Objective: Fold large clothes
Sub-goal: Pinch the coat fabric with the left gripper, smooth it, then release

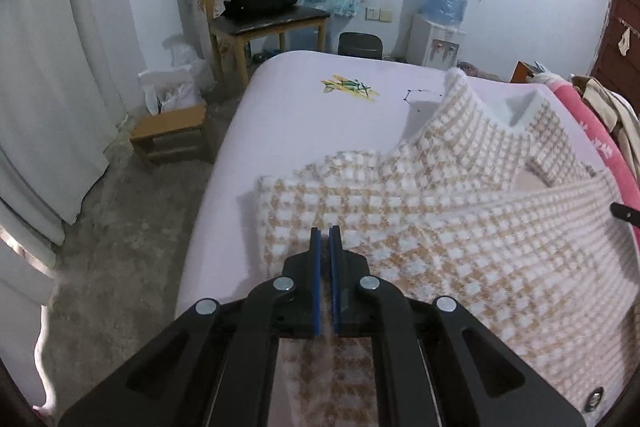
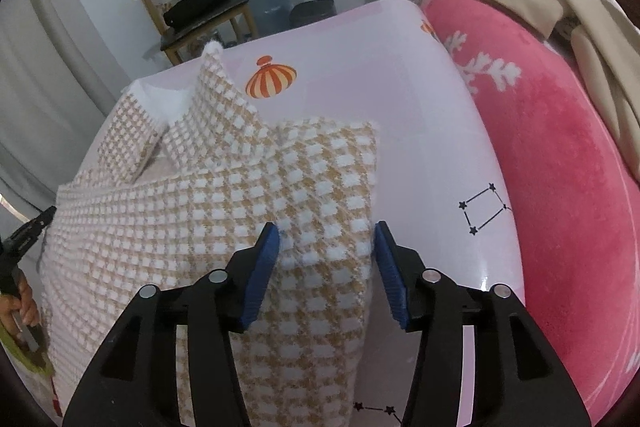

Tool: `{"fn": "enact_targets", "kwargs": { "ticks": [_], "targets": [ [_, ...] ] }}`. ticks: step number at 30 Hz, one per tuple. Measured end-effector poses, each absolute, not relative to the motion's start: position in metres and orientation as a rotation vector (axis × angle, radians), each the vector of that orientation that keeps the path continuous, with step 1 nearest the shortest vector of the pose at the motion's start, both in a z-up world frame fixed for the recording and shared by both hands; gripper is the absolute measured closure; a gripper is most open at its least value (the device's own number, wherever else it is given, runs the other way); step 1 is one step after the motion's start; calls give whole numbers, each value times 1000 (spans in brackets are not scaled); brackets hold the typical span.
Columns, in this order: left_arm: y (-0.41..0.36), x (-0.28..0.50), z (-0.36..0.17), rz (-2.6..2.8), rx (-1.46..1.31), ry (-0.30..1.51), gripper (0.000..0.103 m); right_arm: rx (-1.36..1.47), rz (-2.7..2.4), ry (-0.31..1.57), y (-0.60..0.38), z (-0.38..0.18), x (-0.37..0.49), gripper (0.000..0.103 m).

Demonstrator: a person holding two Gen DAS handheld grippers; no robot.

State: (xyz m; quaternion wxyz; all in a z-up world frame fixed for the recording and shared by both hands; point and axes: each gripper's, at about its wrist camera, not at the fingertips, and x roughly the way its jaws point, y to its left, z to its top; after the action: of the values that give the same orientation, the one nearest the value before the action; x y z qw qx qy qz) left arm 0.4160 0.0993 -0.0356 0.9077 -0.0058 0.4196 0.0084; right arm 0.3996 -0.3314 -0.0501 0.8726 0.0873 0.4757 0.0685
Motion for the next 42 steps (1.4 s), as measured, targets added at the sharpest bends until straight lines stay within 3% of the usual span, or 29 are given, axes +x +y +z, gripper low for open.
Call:
{"fn": "enact_targets", "kwargs": {
  "ticks": [8, 10, 12, 18, 27, 33, 37, 42],
  "targets": [
    [104, 396, -12, 69, 36, 793, 94, 263, 132, 920, -367, -24, 390, 50],
    [101, 384, 4, 57, 67, 726, 94, 260, 148, 893, -369, -13, 387, 62],
    [92, 379, 13, -7, 67, 714, 94, 215, 187, 895, -356, -9, 388, 68],
    [69, 402, -39, -51, 82, 926, 94, -2, 183, 1001, -306, -47, 409, 78],
    [72, 388, -19, -139, 67, 852, 92, -43, 257, 943, -268, -12, 395, 71],
    [62, 404, -40, -156, 7, 931, 89, -143, 279, 988, -220, -49, 409, 57],
    [63, 388, -23, -180, 3, 907, 89, -254, 270, 968, -197, -34, 391, 57],
    [50, 369, -29, -208, 97, 930, 78, -287, 416, 960, -161, -36, 355, 56]
  ]
}}
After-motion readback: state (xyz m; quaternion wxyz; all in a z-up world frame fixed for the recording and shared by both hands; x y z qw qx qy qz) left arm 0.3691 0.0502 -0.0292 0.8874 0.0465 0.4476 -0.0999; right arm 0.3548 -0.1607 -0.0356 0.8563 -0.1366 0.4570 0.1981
